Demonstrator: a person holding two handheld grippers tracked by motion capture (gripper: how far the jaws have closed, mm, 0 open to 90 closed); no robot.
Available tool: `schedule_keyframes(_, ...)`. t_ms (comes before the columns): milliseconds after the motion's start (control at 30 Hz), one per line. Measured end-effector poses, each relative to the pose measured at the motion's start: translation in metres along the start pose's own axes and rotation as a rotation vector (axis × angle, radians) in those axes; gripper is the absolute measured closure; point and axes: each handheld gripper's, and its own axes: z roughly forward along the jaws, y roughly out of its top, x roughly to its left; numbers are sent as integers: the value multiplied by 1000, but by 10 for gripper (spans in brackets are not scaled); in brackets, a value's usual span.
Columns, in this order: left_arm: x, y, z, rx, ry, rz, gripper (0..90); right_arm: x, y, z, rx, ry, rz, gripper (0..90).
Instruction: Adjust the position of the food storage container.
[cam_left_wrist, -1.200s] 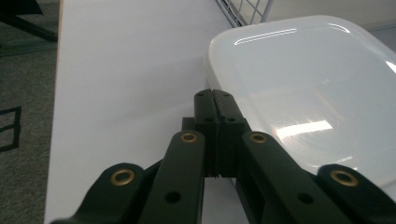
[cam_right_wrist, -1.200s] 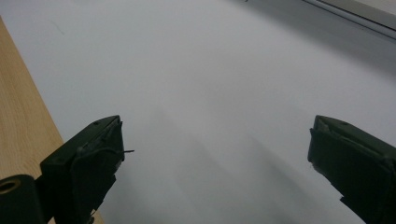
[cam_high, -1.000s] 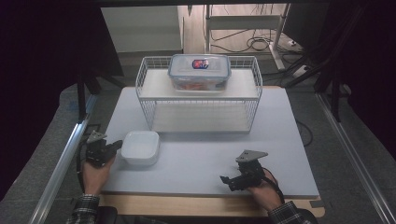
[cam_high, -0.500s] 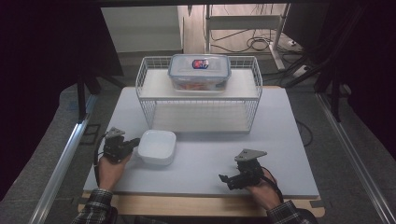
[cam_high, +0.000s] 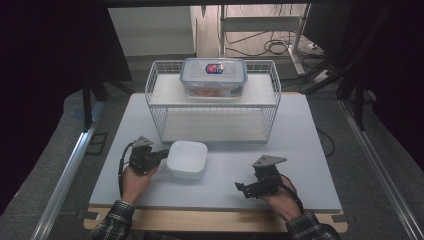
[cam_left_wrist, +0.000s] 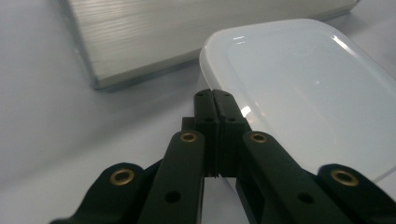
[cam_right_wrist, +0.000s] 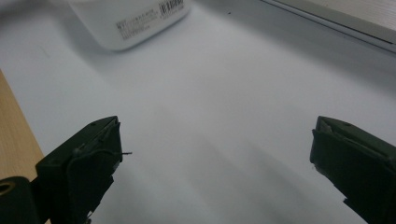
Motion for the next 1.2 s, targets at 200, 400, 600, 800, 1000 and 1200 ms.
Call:
schedule_keyframes(200, -15, 4, 9, 13, -41, 18, 898, -4, 4, -1, -4, -5, 34, 50)
schedule_keyframes(400, -30, 7, 16, 26, -76, 45, 898, -8, 10, -4, -22, -20, 59, 242)
schedule_keyframes(600, -44, 8, 21, 33, -106, 65, 897, -11, 14, -7, -18, -23, 51, 360)
schedule_keyframes(800, -53, 10, 28, 35, -125, 81, 896, -15, 16, -7, -21, -32, 31, 371)
schedule_keyframes(1000, -55, 10, 25, 39, -110, 111, 849, -16, 14, -10, -25, -35, 21, 356)
schedule_keyframes(1200, -53, 6, 5, 12, -77, 151, 641, -16, 10, -13, -48, -26, 1, 253)
